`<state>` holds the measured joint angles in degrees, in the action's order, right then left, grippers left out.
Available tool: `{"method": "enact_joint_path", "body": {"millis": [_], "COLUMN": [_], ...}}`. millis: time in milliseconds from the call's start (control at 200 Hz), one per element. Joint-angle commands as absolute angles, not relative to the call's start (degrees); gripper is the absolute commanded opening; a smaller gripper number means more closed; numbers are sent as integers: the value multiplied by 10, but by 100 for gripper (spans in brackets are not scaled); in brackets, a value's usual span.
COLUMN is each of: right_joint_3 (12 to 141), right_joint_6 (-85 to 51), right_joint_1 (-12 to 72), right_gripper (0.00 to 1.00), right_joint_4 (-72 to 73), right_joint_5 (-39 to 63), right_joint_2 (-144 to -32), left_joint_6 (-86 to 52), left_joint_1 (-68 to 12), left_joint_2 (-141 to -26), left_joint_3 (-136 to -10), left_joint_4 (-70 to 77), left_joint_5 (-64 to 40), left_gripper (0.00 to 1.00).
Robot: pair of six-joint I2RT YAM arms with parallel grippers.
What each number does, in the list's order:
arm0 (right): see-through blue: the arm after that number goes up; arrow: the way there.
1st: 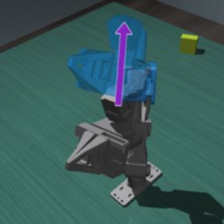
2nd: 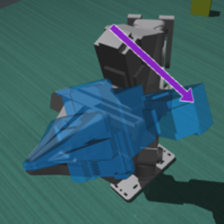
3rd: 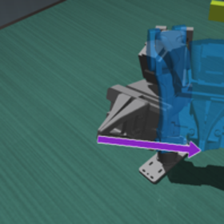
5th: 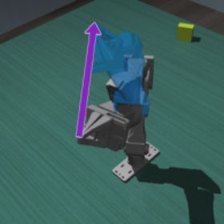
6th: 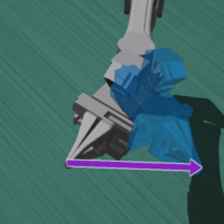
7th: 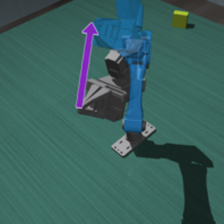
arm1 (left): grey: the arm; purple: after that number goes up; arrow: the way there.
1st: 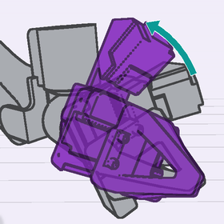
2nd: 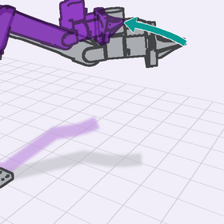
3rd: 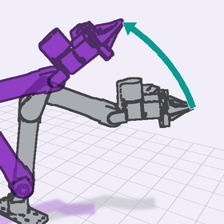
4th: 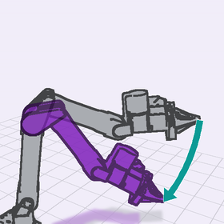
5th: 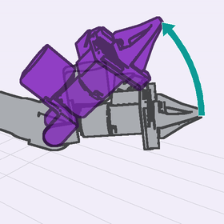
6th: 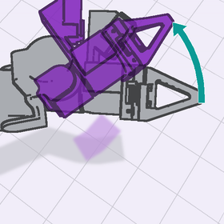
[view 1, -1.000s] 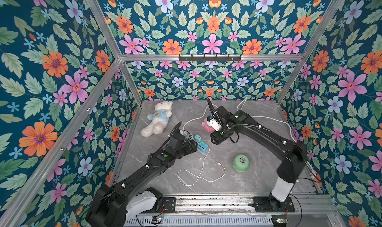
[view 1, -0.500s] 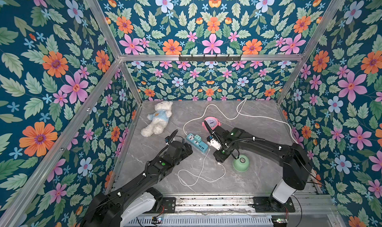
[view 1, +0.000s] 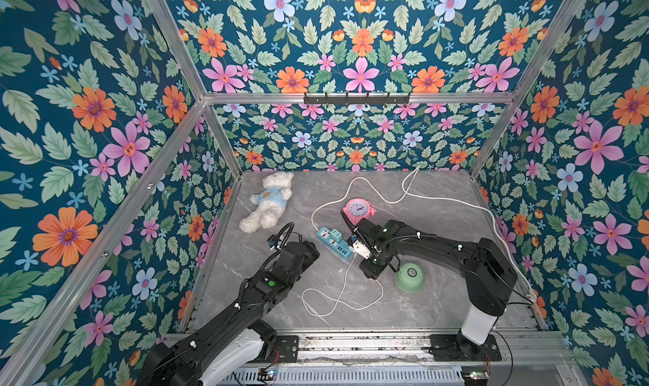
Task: Charge the cordless meat grinders
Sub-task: Pick up the charging cable from the center of the board.
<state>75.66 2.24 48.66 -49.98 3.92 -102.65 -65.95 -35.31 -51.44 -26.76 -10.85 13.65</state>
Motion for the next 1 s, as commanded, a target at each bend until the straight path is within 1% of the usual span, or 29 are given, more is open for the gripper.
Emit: {"method": "enact_joint_path", "body": {"millis": [0, 230, 465, 615, 720, 825, 875, 995], "right_joint_3": [764, 771, 755, 756, 758, 758, 756, 754], "right_joint_6": [34, 44, 37, 37, 37, 39, 39, 17], "right_joint_1": [490, 505, 507, 507, 507, 507, 507, 500], "right_gripper": [55, 50, 42, 36, 29, 15, 11, 0], "right_joint_4": [-513, -524, -504, -496, -492, -487, -483, -463], "right_joint_5": [50, 33, 1, 1, 6, 12, 17, 63], "right_joint_2": [-1040, -1071, -1093, -1108, -1115, -1118, -1116, -1086], "left_joint_6": [-664, -668, -672, -672, -675, -675, -674, -649], "left_joint_1": [-352, -352, -352, -352, -352, -352, -352, -352], "left_joint_2": [-512, -497, -482, -474, -468, -464, -462, -459], "left_joint_3": [-274, -267, -264, -264, -263, -264, -265, -268], "left_joint_4": [-120, -123, -135, -141, -145, -148, -149, -140], "left_joint_5": [152, 150, 154, 157, 158, 160, 160, 155], "left_gripper": [98, 98, 97, 97, 97, 97, 97, 97]}}
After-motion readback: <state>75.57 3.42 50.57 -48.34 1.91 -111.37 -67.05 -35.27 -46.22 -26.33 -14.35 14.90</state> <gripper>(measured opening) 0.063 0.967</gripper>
